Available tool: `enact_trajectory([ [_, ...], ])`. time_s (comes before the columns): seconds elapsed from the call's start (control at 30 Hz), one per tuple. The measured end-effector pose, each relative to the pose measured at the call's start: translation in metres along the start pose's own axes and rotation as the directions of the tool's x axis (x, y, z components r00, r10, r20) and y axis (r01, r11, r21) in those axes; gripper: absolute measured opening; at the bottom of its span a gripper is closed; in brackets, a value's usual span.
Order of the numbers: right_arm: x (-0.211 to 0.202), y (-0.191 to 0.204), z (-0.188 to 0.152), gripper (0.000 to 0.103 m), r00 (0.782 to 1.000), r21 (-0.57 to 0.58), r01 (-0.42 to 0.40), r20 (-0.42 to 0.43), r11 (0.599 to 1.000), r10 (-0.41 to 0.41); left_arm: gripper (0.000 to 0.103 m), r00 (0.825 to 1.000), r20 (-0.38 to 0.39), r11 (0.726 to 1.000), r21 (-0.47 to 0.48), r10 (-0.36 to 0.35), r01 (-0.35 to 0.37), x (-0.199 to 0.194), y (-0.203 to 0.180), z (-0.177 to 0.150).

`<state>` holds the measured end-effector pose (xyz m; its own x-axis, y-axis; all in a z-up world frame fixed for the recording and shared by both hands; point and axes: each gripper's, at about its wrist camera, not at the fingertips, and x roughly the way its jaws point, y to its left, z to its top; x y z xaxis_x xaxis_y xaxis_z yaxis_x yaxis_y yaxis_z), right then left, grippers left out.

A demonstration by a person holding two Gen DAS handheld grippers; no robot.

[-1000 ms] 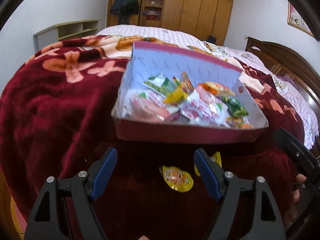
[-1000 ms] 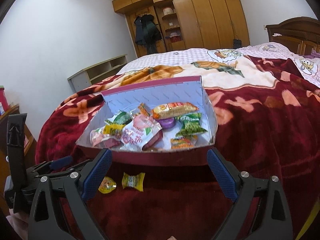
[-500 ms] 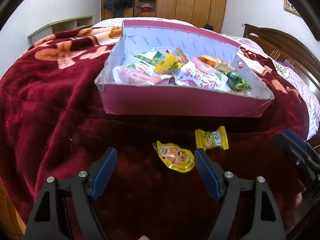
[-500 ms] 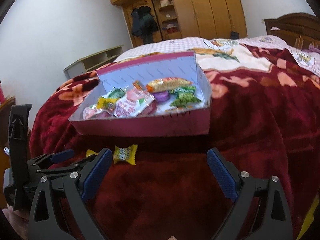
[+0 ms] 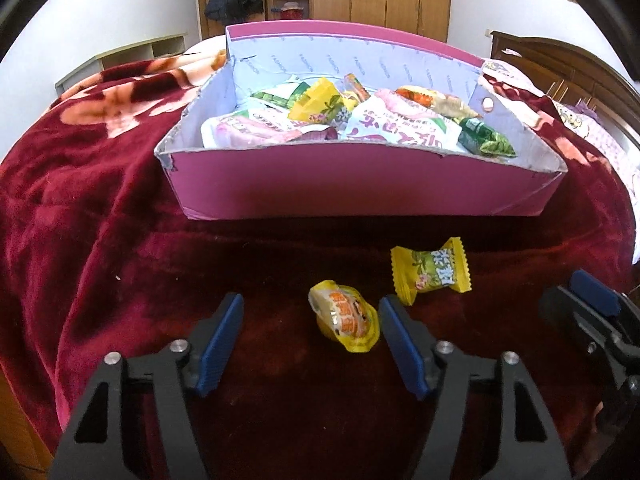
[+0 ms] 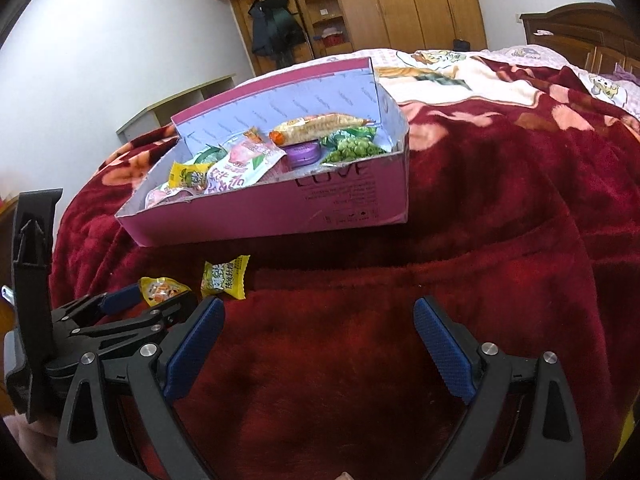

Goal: Organize snacks
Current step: 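Grasp the yellow jelly cup with the left tool while the right grasps the yellow wrapped candy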

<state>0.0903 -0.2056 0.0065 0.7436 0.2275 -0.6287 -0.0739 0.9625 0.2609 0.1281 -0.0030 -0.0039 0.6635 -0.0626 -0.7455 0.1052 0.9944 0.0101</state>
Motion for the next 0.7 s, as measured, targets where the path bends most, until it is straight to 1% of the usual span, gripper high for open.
enact_trajectory([
  [0.03, 0.0, 0.0, 0.0, 0.097, 1.0, -0.002, 0.002, 0.0, 1.0, -0.002, 0.062, 1.0, 0.004, 1.0, 0.003, 0.008, -0.008, 0.0, 0.0, -0.001],
  [0.1, 0.001, 0.001, -0.001, 0.097, 1.0, -0.008, 0.004, -0.001, 1.0, -0.004, 0.048, 1.0, 0.013, 1.0, 0.006, 0.017, -0.017, -0.001, 0.0, -0.002],
  [0.2, 0.002, 0.002, -0.001, 0.097, 1.0, -0.012, 0.008, -0.003, 1.0, -0.008, 0.035, 1.0, 0.02, 1.0, -0.009, 0.014, -0.014, -0.002, 0.003, -0.003],
  [0.23, 0.002, 0.002, -0.001, 0.097, 1.0, -0.012, 0.008, -0.003, 1.0, -0.008, 0.033, 1.0, 0.023, 1.0, -0.018, 0.011, -0.011, -0.003, 0.006, -0.004],
  [0.3, 0.002, 0.003, -0.002, 0.097, 1.0, -0.016, 0.011, -0.004, 1.0, -0.011, 0.025, 1.0, 0.026, 0.999, -0.037, 0.002, -0.001, -0.004, 0.011, -0.003],
  [0.43, 0.002, 0.006, -0.001, 0.097, 1.0, -0.03, 0.012, -0.01, 0.999, -0.012, 0.023, 0.999, 0.035, 0.996, -0.083, -0.038, 0.041, -0.009, 0.025, -0.004],
  [0.63, 0.004, 0.017, 0.001, 0.097, 1.0, -0.048, -0.016, -0.021, 0.999, 0.015, 0.023, 0.998, 0.059, 0.992, -0.124, 0.0, 0.007, -0.014, 0.046, -0.006],
  [0.7, 0.006, 0.022, 0.002, 0.097, 0.999, -0.058, -0.03, -0.03, 0.998, 0.028, 0.023, 0.998, 0.062, 0.991, -0.135, -0.006, 0.014, -0.014, 0.05, -0.008],
])
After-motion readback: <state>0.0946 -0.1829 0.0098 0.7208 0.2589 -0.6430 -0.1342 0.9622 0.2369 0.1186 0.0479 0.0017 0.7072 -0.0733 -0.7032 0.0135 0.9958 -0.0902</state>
